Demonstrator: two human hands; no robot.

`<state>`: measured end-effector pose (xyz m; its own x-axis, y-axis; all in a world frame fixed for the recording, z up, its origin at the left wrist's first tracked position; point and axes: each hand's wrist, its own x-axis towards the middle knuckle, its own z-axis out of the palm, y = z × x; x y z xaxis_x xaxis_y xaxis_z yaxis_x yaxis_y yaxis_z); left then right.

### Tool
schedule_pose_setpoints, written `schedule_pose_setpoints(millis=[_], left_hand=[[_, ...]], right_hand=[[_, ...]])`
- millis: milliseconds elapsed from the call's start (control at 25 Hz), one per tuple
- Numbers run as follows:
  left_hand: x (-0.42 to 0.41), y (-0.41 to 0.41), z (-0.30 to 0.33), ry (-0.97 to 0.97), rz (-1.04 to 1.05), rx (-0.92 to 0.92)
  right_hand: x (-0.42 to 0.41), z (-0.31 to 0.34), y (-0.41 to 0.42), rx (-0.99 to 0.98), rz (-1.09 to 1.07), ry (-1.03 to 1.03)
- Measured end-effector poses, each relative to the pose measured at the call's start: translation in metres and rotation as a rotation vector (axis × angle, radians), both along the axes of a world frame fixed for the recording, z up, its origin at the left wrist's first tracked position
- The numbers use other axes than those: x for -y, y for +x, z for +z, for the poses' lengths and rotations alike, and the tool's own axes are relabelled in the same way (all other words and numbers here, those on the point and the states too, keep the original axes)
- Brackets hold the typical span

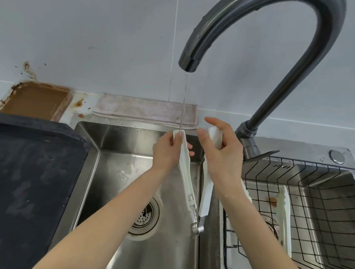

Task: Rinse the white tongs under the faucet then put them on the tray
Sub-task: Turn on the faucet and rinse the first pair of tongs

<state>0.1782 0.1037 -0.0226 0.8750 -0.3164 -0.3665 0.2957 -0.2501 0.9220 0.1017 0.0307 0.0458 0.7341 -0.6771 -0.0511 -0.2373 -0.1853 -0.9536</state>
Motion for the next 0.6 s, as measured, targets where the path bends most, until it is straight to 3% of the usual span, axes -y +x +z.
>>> schedule_pose_setpoints(millis=[240,360,600], left_hand=[[0.003,-0.003,0.018,0.061,-0.052,0.087],[0.004,-0.006,0.027,-0.018,-0.147,0.036],[-0.006,-0.002,0.028,-0.22,-0.093,-0.042]], right_hand=[[0.001,0.001,0.001,0.007,0.022,-0.017],[0.003,-0.007,0.001,0.017,0.057,-0.01],[-0.001,-0.006,0.007,0.028,0.119,-0.003]])
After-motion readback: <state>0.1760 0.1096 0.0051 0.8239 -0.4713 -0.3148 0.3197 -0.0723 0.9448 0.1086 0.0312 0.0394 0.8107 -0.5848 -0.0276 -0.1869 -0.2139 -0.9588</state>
